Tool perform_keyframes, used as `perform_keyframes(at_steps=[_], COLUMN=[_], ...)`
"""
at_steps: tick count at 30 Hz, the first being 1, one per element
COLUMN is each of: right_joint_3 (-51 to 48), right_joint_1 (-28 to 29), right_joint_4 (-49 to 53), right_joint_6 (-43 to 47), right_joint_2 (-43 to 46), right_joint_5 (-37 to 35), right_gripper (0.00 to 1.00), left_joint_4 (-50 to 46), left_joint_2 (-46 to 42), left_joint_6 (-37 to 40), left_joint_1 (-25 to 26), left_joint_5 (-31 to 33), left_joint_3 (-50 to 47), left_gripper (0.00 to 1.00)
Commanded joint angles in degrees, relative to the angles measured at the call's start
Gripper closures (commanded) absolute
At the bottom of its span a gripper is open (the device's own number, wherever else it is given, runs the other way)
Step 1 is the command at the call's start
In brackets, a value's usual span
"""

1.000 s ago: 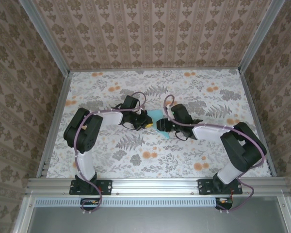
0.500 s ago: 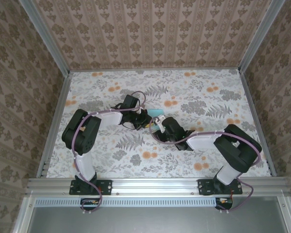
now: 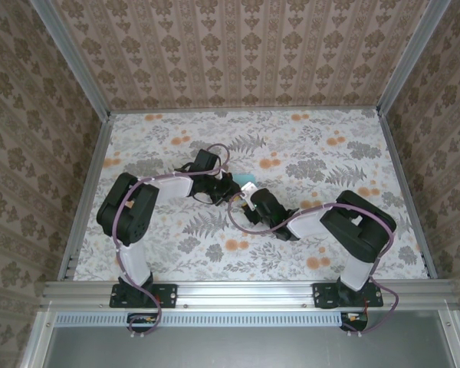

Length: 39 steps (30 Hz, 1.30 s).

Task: Fold a paper plane with a square sheet of paper (pick it up from the middle)
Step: Fold the wing for the fifth time at the center of the table.

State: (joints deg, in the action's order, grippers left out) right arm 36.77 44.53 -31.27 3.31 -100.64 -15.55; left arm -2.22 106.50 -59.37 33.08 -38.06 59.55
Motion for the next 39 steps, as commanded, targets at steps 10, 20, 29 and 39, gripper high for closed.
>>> perform_keyframes(at_steps=[10, 20, 29, 39], right_joint_3=[-2.08, -3.81, -3.91, -0.88], right_joint_1=[-0.33, -5.07, -11.15, -14.12], right_joint_4=[-2.31, -2.69, -7.84, -11.53], right_joint_6=[-1.55, -12.83, -27.80, -39.79], right_joint_2=[0.16, 3.58, 2.18, -3.58], right_joint_5=[0.85, 17.83, 34.43, 44.96], right_gripper=[0.89, 0.97, 1.00, 1.00], left_joint_4=[-3.87, -1.42, 13.28, 19.83], left_joint_2=[-4.65, -10.30, -9.66, -7.19], left_joint_6=[-0.07, 3.34, 3.56, 4.07], left_joint_1=[-2.53, -8.64, -7.28, -4.16], left_joint_5=[0.08, 0.84, -2.28, -3.86], left_joint_3=[0.57, -3.77, -11.91, -12.85], left_gripper=[0.80, 0.64, 0.67, 0.72])
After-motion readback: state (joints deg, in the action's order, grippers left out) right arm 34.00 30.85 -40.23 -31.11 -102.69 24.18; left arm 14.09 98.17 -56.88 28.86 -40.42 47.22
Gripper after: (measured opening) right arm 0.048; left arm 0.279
